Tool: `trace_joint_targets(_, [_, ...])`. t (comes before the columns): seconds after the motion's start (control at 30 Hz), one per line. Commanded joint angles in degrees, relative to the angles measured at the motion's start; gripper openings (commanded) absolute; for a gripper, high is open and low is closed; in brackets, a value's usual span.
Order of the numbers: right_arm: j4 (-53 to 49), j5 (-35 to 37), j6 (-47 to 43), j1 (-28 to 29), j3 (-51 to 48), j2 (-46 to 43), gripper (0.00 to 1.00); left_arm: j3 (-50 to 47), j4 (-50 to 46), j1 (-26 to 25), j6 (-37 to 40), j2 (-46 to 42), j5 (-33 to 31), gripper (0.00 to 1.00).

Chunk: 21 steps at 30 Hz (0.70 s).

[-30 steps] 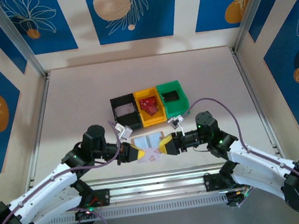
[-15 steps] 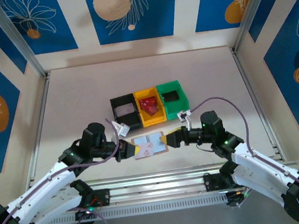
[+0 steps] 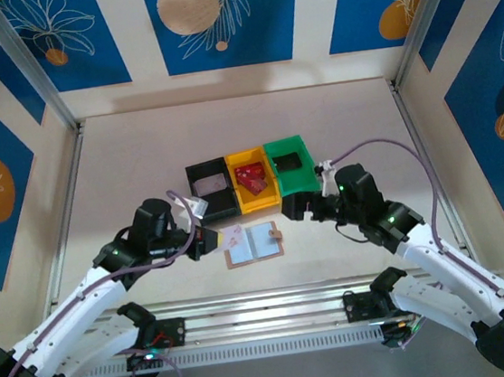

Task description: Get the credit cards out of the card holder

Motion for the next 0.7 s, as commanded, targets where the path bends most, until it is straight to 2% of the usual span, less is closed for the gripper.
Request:
trace_joint_targets(0.0, [-13.54,10.76,-5.02,-0.25,5.38,0.52,0.99,3.43,-3.66,1.66,2.15,0.98,-4.43,0.00])
trace_joint_targets(0.27, [-17.59,16.22,-11.31,-0.27,9.56,-2.66,0.99,7.60,-4.74,6.11,0.75,5.59,-8.85,0.00])
trace_joint_targets(0.67, [-20.69,22.67,-10.53,-0.10,7.27,-6.67,0.99,12.95,0.98,11.55,-1.56,16.85,-10.42,0.00])
